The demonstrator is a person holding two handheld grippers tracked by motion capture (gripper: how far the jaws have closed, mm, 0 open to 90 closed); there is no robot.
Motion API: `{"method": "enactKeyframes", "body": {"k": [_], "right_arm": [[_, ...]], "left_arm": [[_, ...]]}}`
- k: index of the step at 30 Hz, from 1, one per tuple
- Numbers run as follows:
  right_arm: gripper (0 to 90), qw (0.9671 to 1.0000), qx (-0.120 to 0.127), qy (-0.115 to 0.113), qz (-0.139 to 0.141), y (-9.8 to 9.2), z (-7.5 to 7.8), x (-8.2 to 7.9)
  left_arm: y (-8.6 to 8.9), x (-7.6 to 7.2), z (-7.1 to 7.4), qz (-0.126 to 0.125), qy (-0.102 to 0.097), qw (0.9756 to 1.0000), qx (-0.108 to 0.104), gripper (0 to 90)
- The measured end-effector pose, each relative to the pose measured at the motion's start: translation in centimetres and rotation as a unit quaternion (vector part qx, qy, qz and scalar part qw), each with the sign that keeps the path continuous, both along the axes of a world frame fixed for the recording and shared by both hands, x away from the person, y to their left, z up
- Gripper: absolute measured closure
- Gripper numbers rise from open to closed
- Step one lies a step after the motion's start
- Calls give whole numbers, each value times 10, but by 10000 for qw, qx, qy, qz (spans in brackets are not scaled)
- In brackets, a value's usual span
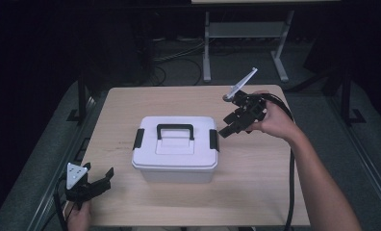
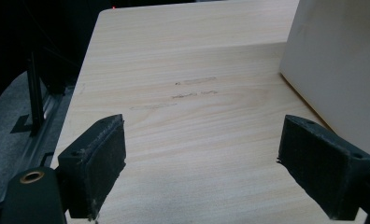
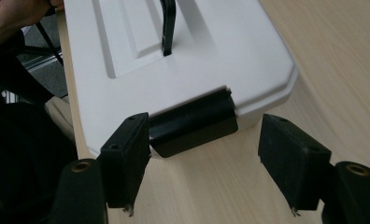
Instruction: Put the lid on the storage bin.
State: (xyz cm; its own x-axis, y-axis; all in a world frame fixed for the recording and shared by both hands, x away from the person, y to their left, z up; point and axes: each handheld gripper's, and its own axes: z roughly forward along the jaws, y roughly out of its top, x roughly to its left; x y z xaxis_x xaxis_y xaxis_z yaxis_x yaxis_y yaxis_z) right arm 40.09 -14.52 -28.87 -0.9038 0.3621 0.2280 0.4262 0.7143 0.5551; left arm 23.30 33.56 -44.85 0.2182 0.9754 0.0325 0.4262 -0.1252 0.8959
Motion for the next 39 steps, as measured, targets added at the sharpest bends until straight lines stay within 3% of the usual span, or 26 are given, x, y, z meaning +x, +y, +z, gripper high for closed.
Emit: {"method": "enactKeyframes", "body": {"k": [31,39], "right_arm": [[330,9993,16,209,-304,-30,-27,-7],[329,9991,-13,195,-371,-34,-27,-10]], "left_arm": [[-1,0,0,-9,-14,10000,32,140],[-2,0,-1,-21,-18,10000,40,140]]}}
